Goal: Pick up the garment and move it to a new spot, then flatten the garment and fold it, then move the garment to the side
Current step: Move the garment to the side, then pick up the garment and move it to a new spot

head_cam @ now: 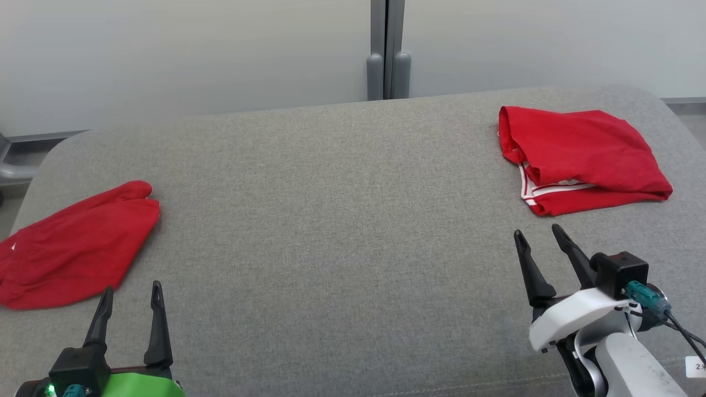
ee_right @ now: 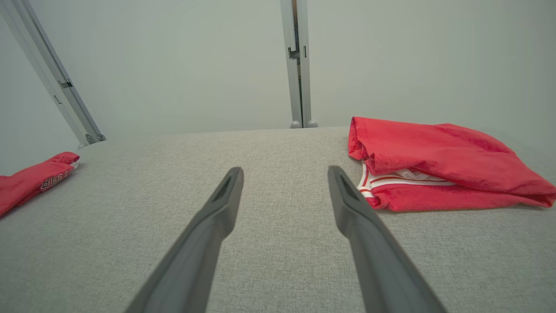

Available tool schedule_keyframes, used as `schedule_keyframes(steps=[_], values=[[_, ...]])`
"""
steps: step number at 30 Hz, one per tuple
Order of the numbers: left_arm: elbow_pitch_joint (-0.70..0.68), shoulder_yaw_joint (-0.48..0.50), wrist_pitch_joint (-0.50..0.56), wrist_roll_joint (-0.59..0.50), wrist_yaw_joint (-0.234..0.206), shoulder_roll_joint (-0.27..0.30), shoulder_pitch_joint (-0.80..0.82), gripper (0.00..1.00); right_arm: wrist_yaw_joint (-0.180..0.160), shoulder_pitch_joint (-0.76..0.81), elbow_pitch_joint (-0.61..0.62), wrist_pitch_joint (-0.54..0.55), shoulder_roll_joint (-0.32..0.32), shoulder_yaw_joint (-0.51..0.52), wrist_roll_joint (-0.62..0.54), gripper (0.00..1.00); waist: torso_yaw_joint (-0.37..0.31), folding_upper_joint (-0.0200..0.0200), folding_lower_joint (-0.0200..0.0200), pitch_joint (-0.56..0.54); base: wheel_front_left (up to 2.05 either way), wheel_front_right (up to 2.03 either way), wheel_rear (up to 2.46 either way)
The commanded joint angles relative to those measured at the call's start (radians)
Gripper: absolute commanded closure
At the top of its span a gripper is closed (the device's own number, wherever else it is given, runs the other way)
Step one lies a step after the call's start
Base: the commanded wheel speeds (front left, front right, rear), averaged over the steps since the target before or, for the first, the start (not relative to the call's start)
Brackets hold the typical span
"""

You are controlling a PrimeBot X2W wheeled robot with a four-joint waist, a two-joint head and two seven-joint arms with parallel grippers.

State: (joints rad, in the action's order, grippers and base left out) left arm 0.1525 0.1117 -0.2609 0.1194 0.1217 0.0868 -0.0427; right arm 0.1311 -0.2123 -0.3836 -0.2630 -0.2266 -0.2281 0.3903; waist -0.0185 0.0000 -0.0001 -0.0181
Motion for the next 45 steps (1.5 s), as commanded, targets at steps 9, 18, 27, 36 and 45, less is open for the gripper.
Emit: schedule_keyframes(steps=[9,18,27,36,45], values=[[0.057,-0.011,0.009,-0.024,-0.015,0.018,-0.029,0.0,-0.001,0.069,0.014,-0.004,0.045,0.021,-0.066,0.0,-0.006,0.0,0.0001,-0.035,0.0,0.0,0.0],[0.075,-0.018,0.029,-0.038,-0.034,0.041,-0.03,0.0,-0.001,0.064,-0.011,-0.004,0.047,0.03,-0.074,0.0,-0.004,0.0,0.0001,-0.039,0.0,0.0,0.0],[0.068,-0.024,0.033,-0.024,-0.041,0.045,-0.035,0.0,-0.001,0.042,-0.039,0.002,0.036,0.021,-0.056,0.0,0.0,0.0,0.0001,-0.042,0.0,0.0,0.0],[0.059,-0.021,0.031,-0.021,-0.059,0.053,-0.041,0.0,-0.001,0.037,-0.049,0.0,0.034,0.023,-0.05,0.0,0.004,0.0,0.0001,-0.041,0.0,0.0,0.0],[0.056,-0.021,0.026,-0.026,-0.081,0.061,-0.036,0.0,-0.001,0.049,-0.055,-0.002,0.033,0.02,-0.045,0.0,0.025,0.0,0.0001,-0.041,0.0,0.0,0.0]])
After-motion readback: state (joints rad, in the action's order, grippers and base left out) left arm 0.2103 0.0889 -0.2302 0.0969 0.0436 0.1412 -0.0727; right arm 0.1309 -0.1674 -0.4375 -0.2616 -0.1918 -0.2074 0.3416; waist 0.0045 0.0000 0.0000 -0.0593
